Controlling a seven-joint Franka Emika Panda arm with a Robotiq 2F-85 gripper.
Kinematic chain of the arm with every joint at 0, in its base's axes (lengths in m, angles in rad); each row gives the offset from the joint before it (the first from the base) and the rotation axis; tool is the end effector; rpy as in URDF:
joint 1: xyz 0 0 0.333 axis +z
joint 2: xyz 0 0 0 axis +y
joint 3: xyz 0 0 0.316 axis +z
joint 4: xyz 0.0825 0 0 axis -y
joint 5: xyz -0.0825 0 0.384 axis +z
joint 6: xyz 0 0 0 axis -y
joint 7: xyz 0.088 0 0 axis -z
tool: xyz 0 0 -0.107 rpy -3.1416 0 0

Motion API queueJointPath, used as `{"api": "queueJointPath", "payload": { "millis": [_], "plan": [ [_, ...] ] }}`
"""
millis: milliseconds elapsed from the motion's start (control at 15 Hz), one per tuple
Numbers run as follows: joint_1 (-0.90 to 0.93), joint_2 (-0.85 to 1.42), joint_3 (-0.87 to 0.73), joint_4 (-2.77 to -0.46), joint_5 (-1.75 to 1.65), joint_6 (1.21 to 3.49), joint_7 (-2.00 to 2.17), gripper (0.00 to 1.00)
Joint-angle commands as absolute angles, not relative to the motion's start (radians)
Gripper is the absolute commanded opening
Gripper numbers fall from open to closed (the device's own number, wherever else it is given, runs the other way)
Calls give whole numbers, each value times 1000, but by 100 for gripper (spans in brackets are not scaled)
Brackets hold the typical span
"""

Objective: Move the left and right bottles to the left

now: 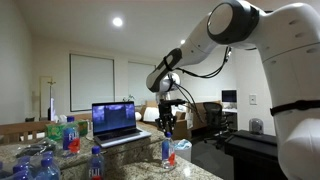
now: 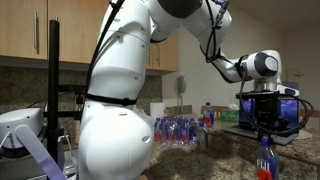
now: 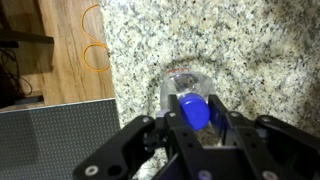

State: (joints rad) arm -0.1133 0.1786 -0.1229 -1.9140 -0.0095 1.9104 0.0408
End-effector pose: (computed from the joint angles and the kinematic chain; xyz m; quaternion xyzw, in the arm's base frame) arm 0.5628 -0.1337 0.3890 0.9865 -0.1355 -0.0914 0.0064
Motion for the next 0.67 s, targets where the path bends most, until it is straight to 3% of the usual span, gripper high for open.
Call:
{"api": "queueJointPath", "payload": {
  "millis": [0, 600],
  "plan": [
    [-115, 189, -118, -1892, -26, 1874, 12, 12],
    [-66, 153, -78, -1843, -74, 1798, 28, 12]
  ]
}}
